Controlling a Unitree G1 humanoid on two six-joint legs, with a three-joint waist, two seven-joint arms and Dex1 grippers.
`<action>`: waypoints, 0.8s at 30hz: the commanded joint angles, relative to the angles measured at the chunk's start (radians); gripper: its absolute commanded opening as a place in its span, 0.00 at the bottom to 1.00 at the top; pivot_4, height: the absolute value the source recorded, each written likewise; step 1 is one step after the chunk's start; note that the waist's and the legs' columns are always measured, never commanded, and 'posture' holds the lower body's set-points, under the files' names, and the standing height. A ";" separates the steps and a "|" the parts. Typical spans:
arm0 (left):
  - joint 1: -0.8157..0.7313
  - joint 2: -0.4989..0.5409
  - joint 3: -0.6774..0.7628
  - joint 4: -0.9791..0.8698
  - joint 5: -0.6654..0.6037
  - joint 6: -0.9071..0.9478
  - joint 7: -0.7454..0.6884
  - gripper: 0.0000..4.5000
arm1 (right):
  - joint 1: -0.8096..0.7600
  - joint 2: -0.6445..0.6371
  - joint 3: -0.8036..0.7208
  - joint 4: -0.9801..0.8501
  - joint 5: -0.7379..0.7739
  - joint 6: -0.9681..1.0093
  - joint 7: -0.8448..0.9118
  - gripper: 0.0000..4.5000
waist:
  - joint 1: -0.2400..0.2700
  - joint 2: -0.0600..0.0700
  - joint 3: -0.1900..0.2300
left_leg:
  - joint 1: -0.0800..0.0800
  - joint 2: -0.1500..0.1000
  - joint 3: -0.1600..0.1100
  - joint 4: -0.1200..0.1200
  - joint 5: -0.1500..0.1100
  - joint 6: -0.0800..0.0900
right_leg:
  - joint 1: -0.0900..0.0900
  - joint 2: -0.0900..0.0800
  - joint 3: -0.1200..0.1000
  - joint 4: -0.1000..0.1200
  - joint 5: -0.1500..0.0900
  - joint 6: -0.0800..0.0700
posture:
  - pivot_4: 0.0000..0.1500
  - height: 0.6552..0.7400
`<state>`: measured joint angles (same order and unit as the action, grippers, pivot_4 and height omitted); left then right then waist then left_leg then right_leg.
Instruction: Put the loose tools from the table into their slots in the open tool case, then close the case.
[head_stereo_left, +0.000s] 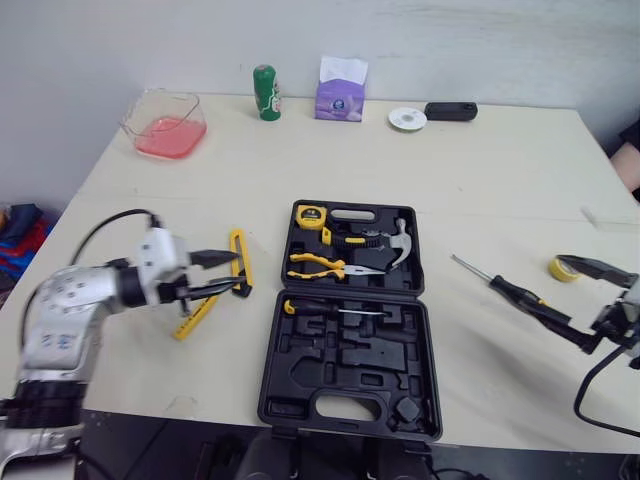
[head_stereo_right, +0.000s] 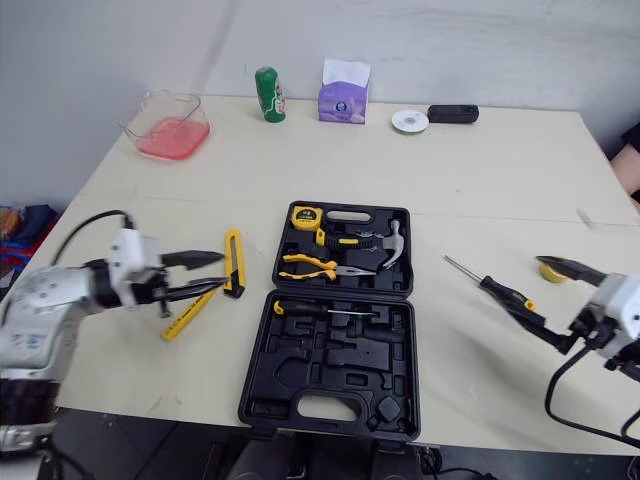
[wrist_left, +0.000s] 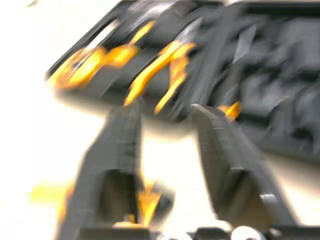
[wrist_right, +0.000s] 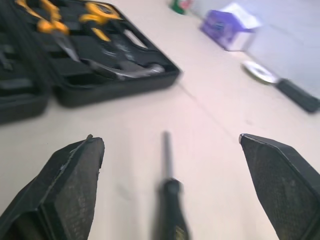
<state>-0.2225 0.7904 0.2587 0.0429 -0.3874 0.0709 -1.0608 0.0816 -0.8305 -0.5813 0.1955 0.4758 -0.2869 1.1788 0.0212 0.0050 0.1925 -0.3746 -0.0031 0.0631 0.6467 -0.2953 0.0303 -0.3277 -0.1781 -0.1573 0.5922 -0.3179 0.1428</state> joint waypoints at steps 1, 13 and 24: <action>0.059 0.033 0.177 0.056 -0.008 -0.048 0.076 0.80 | 0.039 0.002 -0.100 0.067 0.001 -0.061 -0.040 1.00 | 0.001 -0.001 0.002 | 0.000 0.000 0.000 0.000 0.000 0.000 | 0.000 0.000 0.000 0.000 0.000 0.000 | 1.00 1.00; 0.299 0.091 0.458 0.380 0.045 -0.175 0.216 0.99 | 0.170 0.001 -0.288 0.482 -0.001 -0.252 -0.152 1.00 | -0.012 -0.001 0.004 | -0.001 0.000 0.005 -0.002 -0.007 -0.006 | -0.006 -0.003 0.002 -0.001 0.000 0.000 | 1.00 1.00; 0.329 0.050 0.546 0.502 0.028 -0.268 0.369 0.99 | 0.207 0.015 -0.294 0.737 0.011 -0.342 -0.202 1.00 | -0.026 -0.002 0.004 | 0.000 0.001 0.009 -0.002 -0.008 -0.007 | -0.011 -0.006 0.009 0.002 0.000 -0.001 | 1.00 1.00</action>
<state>0.1127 0.8262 0.7842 0.5294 -0.3547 -0.1669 -0.7102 0.2842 -0.8164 -0.8693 0.9254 0.4639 -0.6111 0.9684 -0.0045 0.0027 0.1968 -0.3751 -0.0017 0.0726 0.6450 -0.3031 0.0232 -0.3395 -0.1842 -0.1480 0.5946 -0.3183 0.1423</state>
